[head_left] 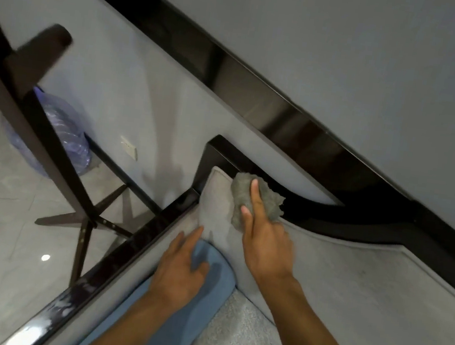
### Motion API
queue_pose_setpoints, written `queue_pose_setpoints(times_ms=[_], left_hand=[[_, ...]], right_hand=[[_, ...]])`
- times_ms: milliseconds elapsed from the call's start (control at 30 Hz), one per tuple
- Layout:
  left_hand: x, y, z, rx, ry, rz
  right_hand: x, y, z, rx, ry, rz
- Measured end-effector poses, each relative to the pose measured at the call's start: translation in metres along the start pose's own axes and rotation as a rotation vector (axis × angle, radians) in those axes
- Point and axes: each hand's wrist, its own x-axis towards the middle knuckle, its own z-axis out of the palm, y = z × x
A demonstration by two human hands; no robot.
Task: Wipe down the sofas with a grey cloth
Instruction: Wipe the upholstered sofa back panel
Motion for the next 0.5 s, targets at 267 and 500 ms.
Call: queue_pose_setpoints(times_ms=[267,500], left_hand=[[-0.020,-0.032,0.037,0.024,-0.118,-0.088],[-0.029,-0.032,0.061,0.118,-0.164,-0.165]], right_hand=[[-0.082,0.088,-0.016,-0.391,0.152,0.021],[-0.112,0.118,-0.032,-0.450,0.070,0.017]])
